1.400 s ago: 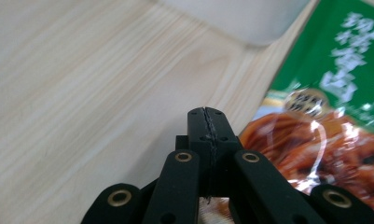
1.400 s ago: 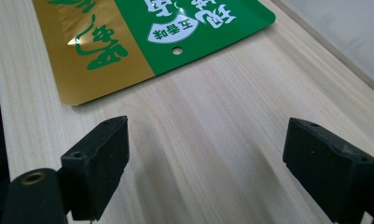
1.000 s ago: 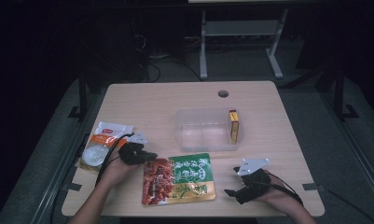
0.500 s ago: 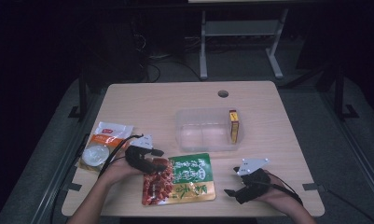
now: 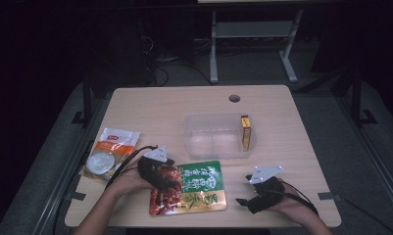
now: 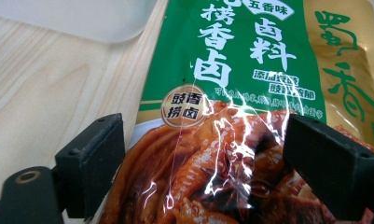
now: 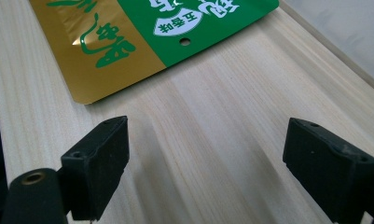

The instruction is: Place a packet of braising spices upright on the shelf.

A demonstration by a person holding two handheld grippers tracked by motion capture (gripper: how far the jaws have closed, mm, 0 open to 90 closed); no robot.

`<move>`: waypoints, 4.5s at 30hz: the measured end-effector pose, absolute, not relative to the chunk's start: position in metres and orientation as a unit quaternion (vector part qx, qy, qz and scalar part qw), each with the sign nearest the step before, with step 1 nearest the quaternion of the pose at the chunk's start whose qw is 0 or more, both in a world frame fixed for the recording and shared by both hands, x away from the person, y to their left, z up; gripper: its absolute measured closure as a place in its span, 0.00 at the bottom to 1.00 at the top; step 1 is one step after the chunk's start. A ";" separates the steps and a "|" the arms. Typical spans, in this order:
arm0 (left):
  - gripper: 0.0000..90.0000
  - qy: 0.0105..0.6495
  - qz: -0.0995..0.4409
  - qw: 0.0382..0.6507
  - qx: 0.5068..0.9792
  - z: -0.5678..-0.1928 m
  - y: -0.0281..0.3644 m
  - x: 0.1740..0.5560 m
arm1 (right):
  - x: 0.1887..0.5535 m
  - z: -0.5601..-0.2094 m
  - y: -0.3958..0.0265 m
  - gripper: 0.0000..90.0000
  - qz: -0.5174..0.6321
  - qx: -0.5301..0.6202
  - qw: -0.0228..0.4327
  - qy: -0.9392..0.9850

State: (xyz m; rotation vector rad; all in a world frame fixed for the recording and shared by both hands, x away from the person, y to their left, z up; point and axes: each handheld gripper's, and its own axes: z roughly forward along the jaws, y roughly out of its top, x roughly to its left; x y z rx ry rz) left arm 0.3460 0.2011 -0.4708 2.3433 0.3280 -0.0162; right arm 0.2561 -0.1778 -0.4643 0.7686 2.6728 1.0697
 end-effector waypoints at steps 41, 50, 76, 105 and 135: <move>0.99 0.151 -0.010 0.376 0.914 -0.456 0.197 0.324 | 0.260 -0.448 -0.183 0.16 0.394 0.283 0.048 0.873; 1.00 0.173 -0.001 0.437 0.883 -0.429 0.200 0.307 | 0.259 -0.443 -0.186 0.16 0.414 0.285 0.037 0.864; 1.00 0.308 0.104 0.530 0.783 -0.398 0.215 0.307 | 0.287 -0.418 -0.130 0.38 0.519 0.282 0.013 0.807; 0.98 0.282 0.109 0.554 0.776 -0.404 0.205 0.300 | 0.311 -0.406 -0.121 1.00 0.560 0.272 -0.022 0.782; 0.63 0.256 0.118 0.562 0.778 -0.397 0.217 0.298 | 0.301 -0.362 -0.137 1.00 0.557 0.214 0.017 0.802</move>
